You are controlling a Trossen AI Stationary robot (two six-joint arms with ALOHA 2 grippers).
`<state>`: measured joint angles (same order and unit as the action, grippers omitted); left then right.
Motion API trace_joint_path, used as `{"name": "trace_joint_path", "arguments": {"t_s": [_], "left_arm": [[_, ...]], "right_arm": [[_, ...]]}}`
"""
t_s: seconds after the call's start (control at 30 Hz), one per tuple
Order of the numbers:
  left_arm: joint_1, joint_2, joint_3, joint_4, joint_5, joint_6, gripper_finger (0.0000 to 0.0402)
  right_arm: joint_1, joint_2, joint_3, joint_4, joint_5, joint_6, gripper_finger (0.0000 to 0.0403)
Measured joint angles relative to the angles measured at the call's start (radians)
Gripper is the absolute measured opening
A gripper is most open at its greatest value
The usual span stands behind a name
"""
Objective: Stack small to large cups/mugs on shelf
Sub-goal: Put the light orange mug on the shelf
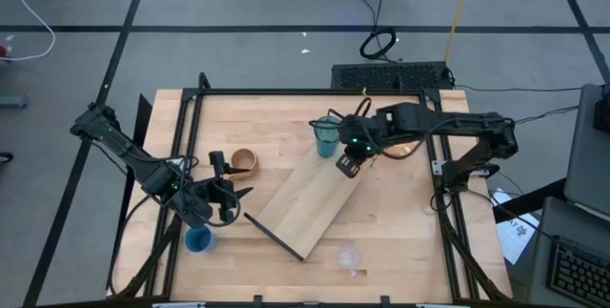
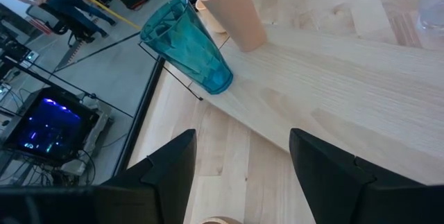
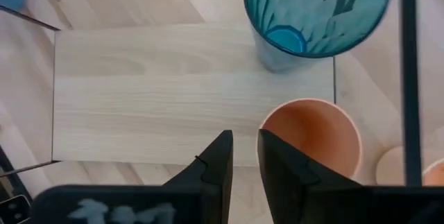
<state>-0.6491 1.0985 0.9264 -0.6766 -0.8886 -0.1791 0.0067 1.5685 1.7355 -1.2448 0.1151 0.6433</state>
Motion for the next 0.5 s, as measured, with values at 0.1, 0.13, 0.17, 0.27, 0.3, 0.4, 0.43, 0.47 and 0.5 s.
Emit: {"name": "trace_joint_path", "arguments": {"t_s": [0.1,0.13,0.17,0.27,0.3,0.4,0.43,0.47,0.5], "left_arm": [[0.000,0.000,0.000,0.000,0.000,0.000,0.0234],[0.000,0.000,0.000,0.000,0.000,0.000,0.0234],[0.000,0.000,0.000,0.000,0.000,0.000,0.0234],[0.000,0.000,0.000,0.000,0.000,0.000,0.0234],[0.000,0.000,0.000,0.000,0.000,0.000,0.0234],[0.000,0.000,0.000,0.000,0.000,0.000,0.0234],[0.000,0.000,0.000,0.000,0.000,0.000,0.0234],[0.000,0.000,0.000,0.000,0.000,0.000,0.0234],[0.000,0.000,0.000,0.000,0.000,0.000,0.0234]], "right_arm": [[0.031,-0.022,0.000,0.000,0.038,0.013,0.0062],[0.042,-0.027,0.000,0.000,0.049,0.019,0.0061],[0.053,-0.030,0.000,0.002,0.062,0.024,0.0061],[0.090,-0.037,0.000,0.006,0.088,0.027,0.0061],[0.105,-0.037,0.000,0.011,0.099,0.031,0.0061],[0.148,-0.037,0.000,0.021,0.137,0.053,0.0061],[0.164,-0.037,0.000,0.020,0.153,0.063,0.0061],[0.178,-0.037,0.000,0.020,0.170,0.073,0.0061],[0.194,-0.037,0.000,0.020,0.184,0.083,0.0061]]}}
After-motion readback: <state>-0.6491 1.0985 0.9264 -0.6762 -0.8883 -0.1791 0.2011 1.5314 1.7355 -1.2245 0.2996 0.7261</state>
